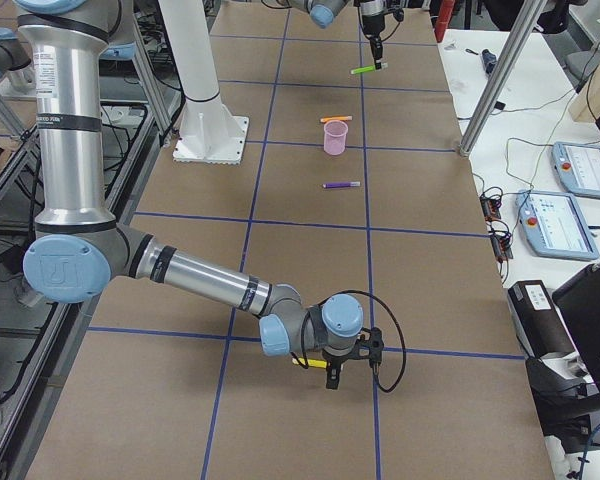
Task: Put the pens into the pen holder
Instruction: 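Lift the green marker upright with the left gripper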
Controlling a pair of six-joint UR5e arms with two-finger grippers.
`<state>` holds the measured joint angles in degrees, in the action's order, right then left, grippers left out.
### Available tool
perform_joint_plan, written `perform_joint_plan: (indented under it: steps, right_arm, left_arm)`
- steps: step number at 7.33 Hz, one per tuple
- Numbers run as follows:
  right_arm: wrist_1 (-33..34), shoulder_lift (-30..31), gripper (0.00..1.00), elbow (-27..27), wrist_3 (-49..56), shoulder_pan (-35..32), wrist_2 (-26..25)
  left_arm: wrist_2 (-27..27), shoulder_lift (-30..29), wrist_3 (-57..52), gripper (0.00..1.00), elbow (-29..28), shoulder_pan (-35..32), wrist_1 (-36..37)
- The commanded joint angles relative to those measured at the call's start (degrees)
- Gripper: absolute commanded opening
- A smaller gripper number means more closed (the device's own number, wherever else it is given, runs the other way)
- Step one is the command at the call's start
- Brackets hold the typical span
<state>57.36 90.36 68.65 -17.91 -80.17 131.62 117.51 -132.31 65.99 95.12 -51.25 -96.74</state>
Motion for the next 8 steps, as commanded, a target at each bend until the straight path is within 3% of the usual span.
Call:
perform_joint_plan:
  steps: [1, 4, 5, 7, 8]
  right_arm:
    - [-2.69, 0.0, 1.0, -1.85, -0.02, 1.42, -1.37]
    - [-2.7, 0.0, 0.99, -2.11, -0.11, 3.27, -1.2]
    - [-2.7, 0.0, 0.86, -2.11, -0.11, 3.27, -1.02]
    - [-2.7, 0.0, 0.29, -2.11, -0.02, 3.27, -0.93]
    - [-2.7, 0.0, 0.19, -2.11, -0.02, 3.27, -0.93]
  left_arm:
    - [0.0, -0.05, -0.07, 0.0, -0.2, 0.09, -0.12]
    - [-0.09, -1.19, -0.07, 0.0, -1.16, 0.36, 0.06]
    - [-0.09, -1.19, -0.07, 0.0, -1.25, 0.36, 0.06]
    - [-0.09, -1.19, -0.07, 0.0, -1.17, 0.36, 0.06]
    - [-0.09, -1.19, -0.07, 0.0, -1.16, 0.44, 0.06]
